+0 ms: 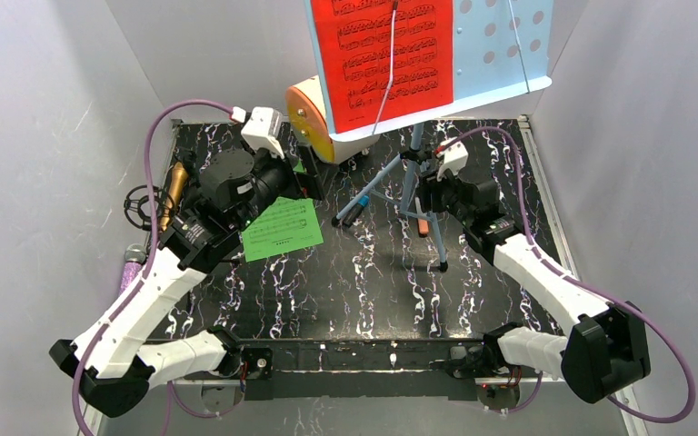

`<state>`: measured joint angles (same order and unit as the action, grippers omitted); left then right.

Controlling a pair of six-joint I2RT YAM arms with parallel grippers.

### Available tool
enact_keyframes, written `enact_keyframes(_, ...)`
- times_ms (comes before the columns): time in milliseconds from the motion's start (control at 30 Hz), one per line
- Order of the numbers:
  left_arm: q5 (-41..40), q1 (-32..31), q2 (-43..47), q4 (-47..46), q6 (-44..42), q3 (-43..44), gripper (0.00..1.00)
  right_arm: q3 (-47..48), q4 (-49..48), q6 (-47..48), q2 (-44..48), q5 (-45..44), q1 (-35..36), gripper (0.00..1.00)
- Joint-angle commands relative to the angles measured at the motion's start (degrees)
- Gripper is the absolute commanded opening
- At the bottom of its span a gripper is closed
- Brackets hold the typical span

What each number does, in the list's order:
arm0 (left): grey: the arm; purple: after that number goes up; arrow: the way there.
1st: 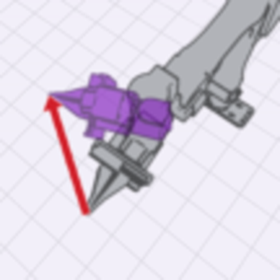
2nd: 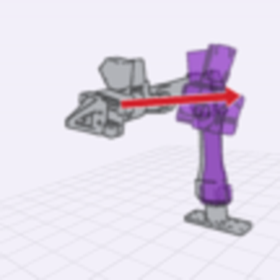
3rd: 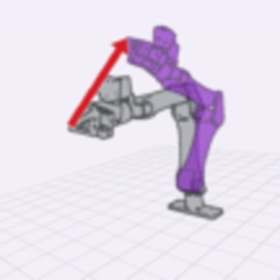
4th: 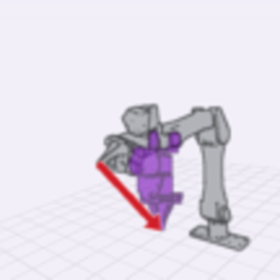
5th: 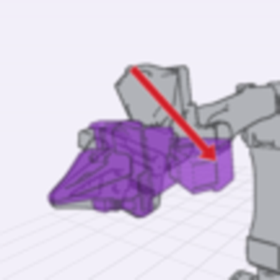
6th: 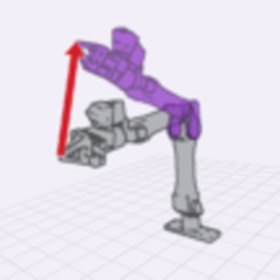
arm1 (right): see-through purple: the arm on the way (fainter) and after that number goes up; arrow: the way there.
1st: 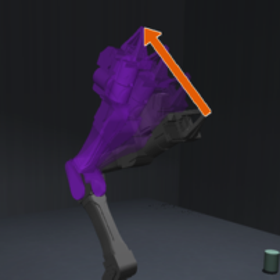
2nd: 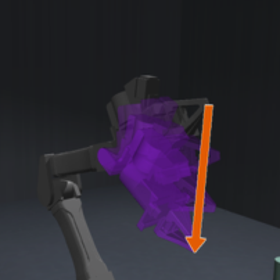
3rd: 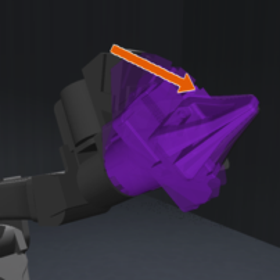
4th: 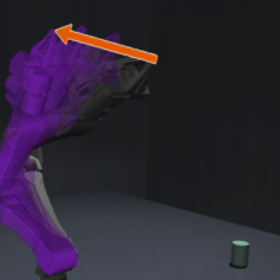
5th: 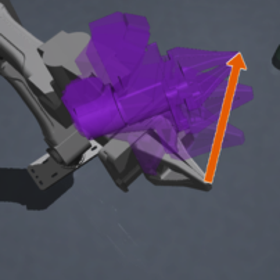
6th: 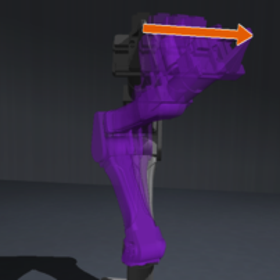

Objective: Pack up the instrument practice props
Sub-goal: Adjust the music stand at the center of the board, then pick up the sheet music from the music stand.

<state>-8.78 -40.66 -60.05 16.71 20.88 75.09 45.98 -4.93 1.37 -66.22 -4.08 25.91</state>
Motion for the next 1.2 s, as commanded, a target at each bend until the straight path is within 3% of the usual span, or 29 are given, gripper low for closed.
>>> enact_keyframes(0, 2.0, 0.2, 0.1, -2.1, 2.7, 4.3, 0.98, 3.3, 2.5, -3.4, 0.9, -2.7, -0.6, 0.76)
enact_keyframes(167, 0.0, 0.3, 0.1, -3.2, 3.3, 7.5, 0.98, 6.3, 7.6, -9.4, 4.6, -0.9, -0.7, 0.92)
enact_keyframes(367, -0.2, 0.2, -1.4, -4.3, 2.5, 12.0, 0.97, 11.5, 18.0, -14.9, 12.0, 8.7, -0.6, 0.94)
enact_keyframes(700, -0.7, 0.2, -4.5, -8.0, 2.5, 15.2, 0.96, 38.3, 44.3, -12.4, 11.6, 22.6, -0.6, 0.95)
enact_keyframes(900, 0.7, 0.3, -9.3, -8.2, 1.5, 20.1, 0.96, 50.3, 45.8, -13.5, 6.3, 29.2, -0.6, 0.93)
enact_keyframes(1167, -1.2, 0.2, -13.5, -8.8, -0.9, 24.0, 0.95, 60.5, 38.4, -16.9, -1.1, 36.3, -0.6, 0.88)
